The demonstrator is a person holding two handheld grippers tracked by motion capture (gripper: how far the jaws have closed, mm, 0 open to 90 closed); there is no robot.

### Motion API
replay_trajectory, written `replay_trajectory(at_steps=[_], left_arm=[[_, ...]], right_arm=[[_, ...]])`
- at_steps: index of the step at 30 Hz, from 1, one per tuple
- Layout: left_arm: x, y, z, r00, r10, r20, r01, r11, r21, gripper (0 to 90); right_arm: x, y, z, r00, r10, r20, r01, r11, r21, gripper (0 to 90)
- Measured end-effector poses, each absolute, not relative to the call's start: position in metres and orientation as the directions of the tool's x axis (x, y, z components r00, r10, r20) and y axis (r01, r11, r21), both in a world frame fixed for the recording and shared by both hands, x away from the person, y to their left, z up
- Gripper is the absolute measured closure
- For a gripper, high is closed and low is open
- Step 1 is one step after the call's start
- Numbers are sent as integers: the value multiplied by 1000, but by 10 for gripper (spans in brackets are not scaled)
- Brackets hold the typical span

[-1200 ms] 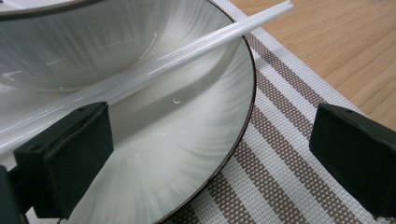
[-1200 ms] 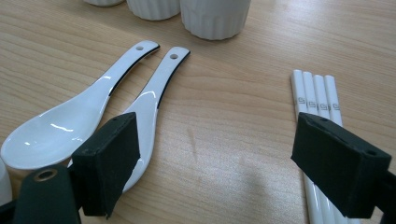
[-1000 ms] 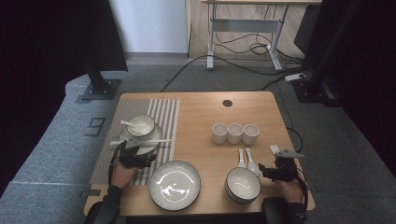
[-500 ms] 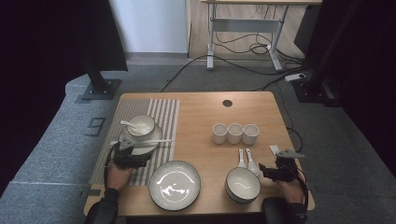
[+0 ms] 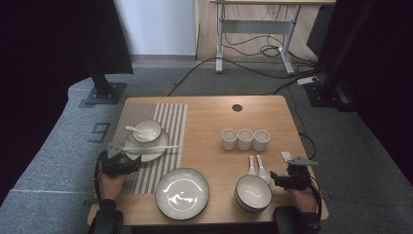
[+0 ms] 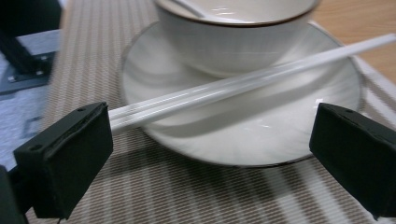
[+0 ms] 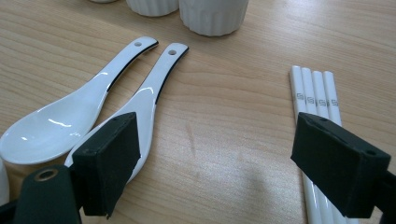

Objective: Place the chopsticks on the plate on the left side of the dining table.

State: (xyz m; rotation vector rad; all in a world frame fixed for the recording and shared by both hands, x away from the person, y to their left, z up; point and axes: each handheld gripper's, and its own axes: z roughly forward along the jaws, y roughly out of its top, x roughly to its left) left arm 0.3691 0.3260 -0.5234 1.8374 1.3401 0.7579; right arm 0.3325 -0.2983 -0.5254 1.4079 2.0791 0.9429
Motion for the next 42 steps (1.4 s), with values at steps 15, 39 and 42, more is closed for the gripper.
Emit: replay_trajectory(at_steps=[15, 39, 42], left_arm=[[375, 346, -533, 244, 968, -52, 555, -96, 826, 0], [375, 340, -533, 270, 961, -57, 568, -111, 815, 0], [375, 340, -533, 268, 962, -54, 569, -113, 815, 0]], right_arm=[[332, -298, -527, -377, 926, 5, 619, 248, 745, 151], [332, -299, -528, -381, 925, 5, 624, 253, 740, 151], [332, -299, -528, -381, 924, 6, 624, 253, 739, 151]])
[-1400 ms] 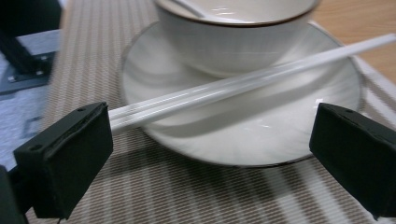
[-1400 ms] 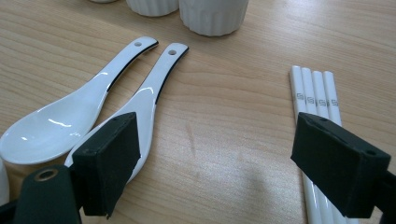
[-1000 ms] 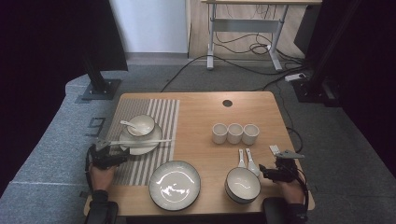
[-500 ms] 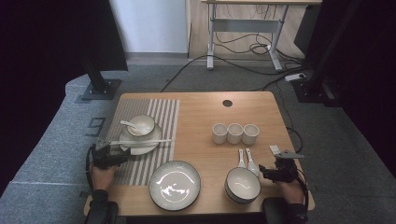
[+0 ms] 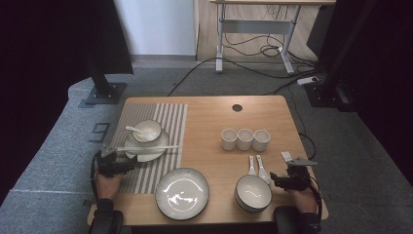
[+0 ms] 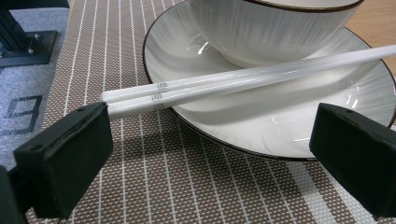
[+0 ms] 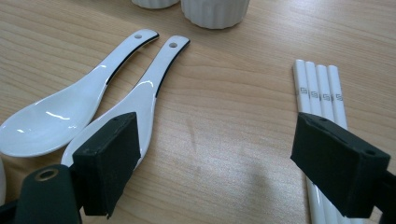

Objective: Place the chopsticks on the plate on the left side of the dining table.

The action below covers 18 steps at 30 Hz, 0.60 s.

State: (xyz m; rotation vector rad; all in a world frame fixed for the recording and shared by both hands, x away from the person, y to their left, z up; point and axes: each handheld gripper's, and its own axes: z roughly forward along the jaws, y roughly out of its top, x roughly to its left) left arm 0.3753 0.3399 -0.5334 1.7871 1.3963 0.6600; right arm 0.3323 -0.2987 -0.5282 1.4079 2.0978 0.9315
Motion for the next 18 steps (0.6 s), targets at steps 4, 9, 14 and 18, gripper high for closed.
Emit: replay_trajectory(at_steps=[4, 9, 14, 18], left_arm=[[376, 343, -534, 254, 965, -68, 570, -93, 816, 0], [378, 342, -536, 259, 964, -68, 576, -97, 812, 0], [379, 342, -536, 260, 963, -71, 577, -96, 811, 0], [380, 342, -536, 263, 962, -72, 578, -97, 810, 0]], right_arm=[[332, -299, -528, -382, 924, 6, 624, 253, 739, 151], [332, -299, -528, -383, 924, 6, 625, 254, 738, 152], [332, -298, -529, -384, 923, 6, 625, 255, 738, 152], [332, -298, -529, -385, 923, 6, 626, 256, 736, 152]])
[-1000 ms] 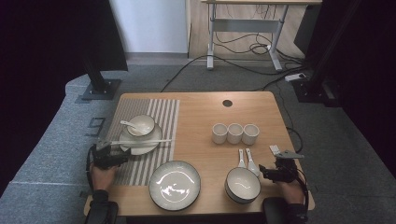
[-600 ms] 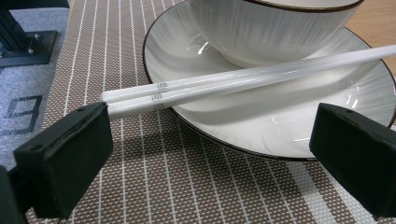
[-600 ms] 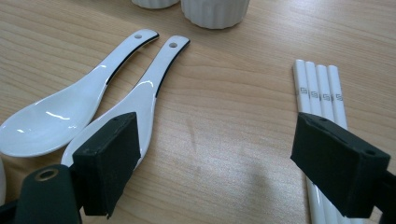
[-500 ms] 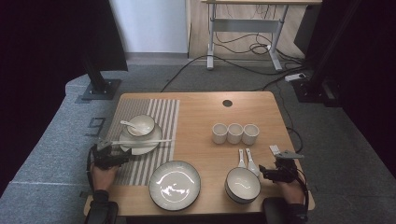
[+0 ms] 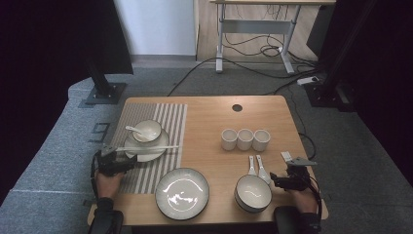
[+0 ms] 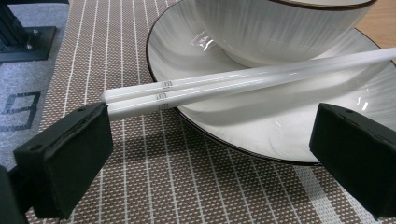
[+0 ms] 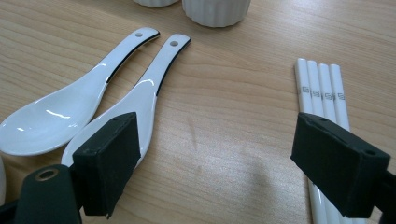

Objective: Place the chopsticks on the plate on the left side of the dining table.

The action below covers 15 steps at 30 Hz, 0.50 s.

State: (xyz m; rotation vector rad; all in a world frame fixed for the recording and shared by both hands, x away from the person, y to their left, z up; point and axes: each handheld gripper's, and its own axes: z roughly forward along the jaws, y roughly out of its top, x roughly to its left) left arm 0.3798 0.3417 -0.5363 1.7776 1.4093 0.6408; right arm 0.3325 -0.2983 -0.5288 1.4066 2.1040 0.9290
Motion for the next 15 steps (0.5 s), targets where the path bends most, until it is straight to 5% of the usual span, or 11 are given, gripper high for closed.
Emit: replay_trajectory(at_steps=[15], left_arm=[[384, 346, -539, 246, 965, -88, 587, -76, 806, 0]], right_arm=[[333, -298, -529, -387, 922, 5, 626, 259, 736, 152]])
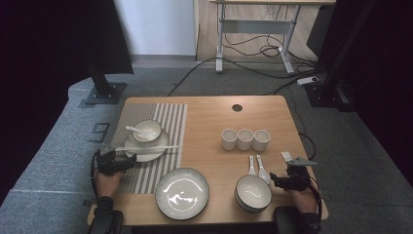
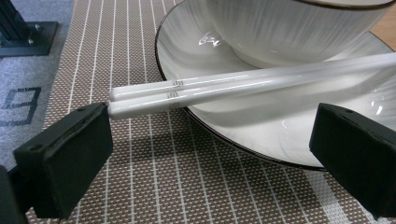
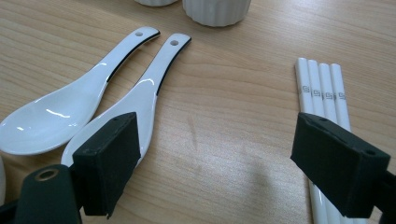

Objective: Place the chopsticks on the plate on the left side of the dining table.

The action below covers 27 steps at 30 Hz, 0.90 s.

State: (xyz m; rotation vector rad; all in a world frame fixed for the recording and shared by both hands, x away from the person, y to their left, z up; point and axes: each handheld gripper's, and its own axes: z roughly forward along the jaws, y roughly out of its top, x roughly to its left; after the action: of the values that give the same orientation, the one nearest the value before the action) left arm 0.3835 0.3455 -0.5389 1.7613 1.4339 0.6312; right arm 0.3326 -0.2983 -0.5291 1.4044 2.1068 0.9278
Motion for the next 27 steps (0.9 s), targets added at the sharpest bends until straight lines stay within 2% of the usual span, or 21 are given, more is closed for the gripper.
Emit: replay_trajectory(at_steps=[27], left_arm=[[381, 343, -536, 254, 965, -68, 581, -96, 808, 0]], right_arm=[[332, -299, -529, -385, 923, 7, 627, 256, 736, 152]])
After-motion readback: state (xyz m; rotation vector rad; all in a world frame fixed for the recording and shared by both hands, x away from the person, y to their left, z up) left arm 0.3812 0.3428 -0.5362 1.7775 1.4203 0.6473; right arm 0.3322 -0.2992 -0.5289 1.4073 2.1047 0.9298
